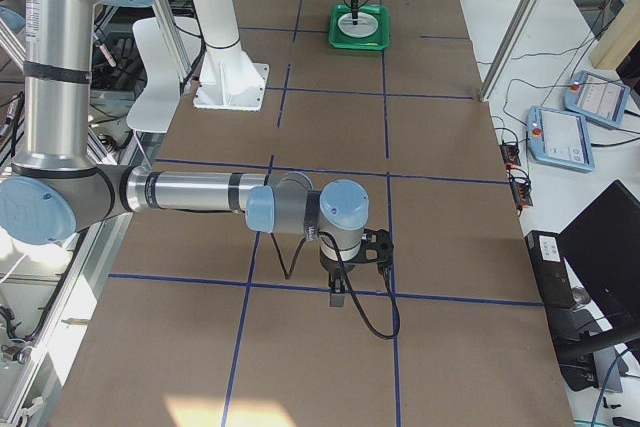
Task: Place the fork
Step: 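Lower the left gripper and grasp the white fork's handle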
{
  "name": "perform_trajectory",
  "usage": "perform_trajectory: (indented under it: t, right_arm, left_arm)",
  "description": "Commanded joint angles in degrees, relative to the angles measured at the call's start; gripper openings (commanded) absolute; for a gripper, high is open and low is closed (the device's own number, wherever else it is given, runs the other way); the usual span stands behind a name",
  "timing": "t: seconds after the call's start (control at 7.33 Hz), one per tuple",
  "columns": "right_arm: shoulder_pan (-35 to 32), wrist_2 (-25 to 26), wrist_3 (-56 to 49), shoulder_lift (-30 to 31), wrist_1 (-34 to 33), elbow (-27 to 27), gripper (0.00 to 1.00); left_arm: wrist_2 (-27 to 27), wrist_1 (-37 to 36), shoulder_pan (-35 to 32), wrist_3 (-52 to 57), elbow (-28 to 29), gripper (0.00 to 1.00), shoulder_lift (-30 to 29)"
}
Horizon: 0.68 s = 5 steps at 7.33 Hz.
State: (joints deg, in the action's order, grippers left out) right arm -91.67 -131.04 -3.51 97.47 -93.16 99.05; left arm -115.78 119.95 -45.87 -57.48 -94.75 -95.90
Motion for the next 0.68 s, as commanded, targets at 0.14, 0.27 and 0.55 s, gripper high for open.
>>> perform_trajectory:
  t: [0.14, 0.27, 0.55]
  right_arm:
    - [0.0, 0.0, 0.0, 0.0, 0.0, 0.0, 1.00]
    - [0.0, 0.0, 0.1, 0.0, 0.0, 0.0, 1.00]
    - [0.0, 0.0, 0.0, 0.0, 0.0, 0.0, 1.00]
  left_arm:
    - [-1.3, -0.1, 0.0, 0.0, 0.1, 0.41, 0.0]
    - [-1.3, -0.1, 0.1, 0.0, 0.1, 0.41, 0.0]
    - [-1.4, -0.1, 0.0, 0.0, 0.2, 0.23, 0.1]
